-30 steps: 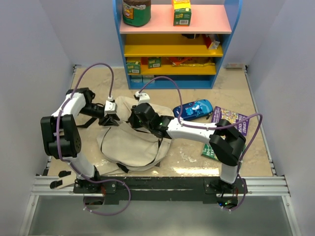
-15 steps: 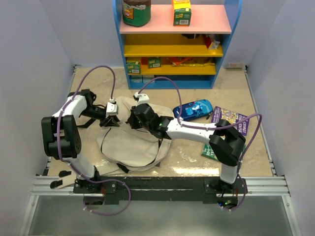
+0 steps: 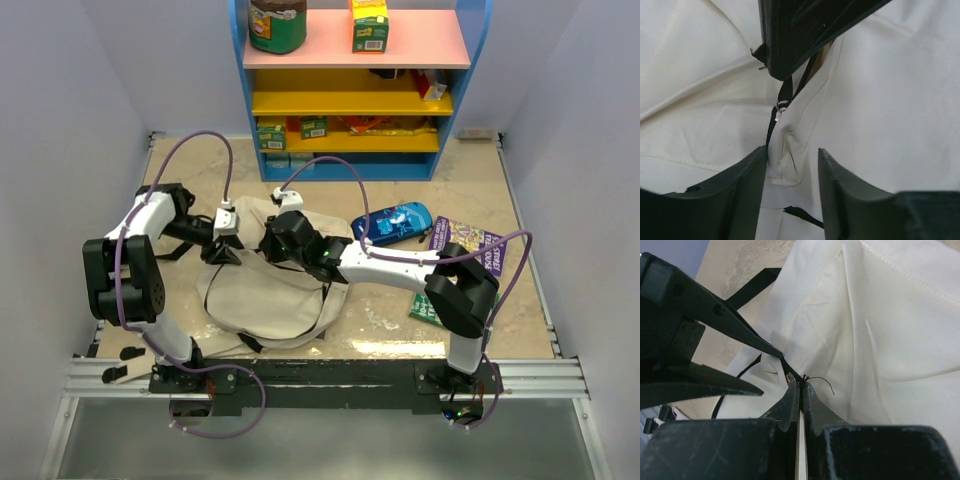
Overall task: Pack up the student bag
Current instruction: Zip the student bag at the center of the board.
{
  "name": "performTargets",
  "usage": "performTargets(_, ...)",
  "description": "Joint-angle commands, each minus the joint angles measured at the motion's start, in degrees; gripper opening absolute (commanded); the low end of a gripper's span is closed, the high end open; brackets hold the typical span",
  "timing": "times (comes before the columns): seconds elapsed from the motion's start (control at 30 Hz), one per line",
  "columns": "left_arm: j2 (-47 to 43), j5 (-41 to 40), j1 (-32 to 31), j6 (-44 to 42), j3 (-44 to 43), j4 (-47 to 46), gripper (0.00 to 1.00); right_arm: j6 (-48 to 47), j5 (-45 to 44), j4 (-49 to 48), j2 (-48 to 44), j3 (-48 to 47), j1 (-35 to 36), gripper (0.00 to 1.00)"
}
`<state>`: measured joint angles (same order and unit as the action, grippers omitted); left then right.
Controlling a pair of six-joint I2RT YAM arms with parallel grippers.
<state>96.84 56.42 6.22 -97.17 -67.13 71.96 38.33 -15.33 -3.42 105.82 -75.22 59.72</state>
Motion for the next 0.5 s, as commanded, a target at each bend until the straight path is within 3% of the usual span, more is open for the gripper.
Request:
performTargets(0.0, 0.1, 5.7, -0.1, -0.7, -4.3, 3.4, 0.42, -0.9, -0.1, -0.9, 0.0, -1.2, 0.1, 0.00)
performTargets(0.13, 0.5, 6.8, -0.2, -0.9, -4.7, 3.1, 0.37, -0.8, -0.1, -1.1, -0.1, -1.2, 0.3, 0.00)
performTargets(0.33, 0.5, 4.6, -0.2, -0.3, -2.0, 1.3, 0.38, -0.8, -0.1, -1.2, -0.2, -1.1, 0.2, 0.00)
performTargets(0.47, -1.2, 4.0, -0.2, 4.4, -0.7, -5.2, 0.39, -0.7, 0.0, -1.3, -0.1, -1.1, 0.2, 0.00)
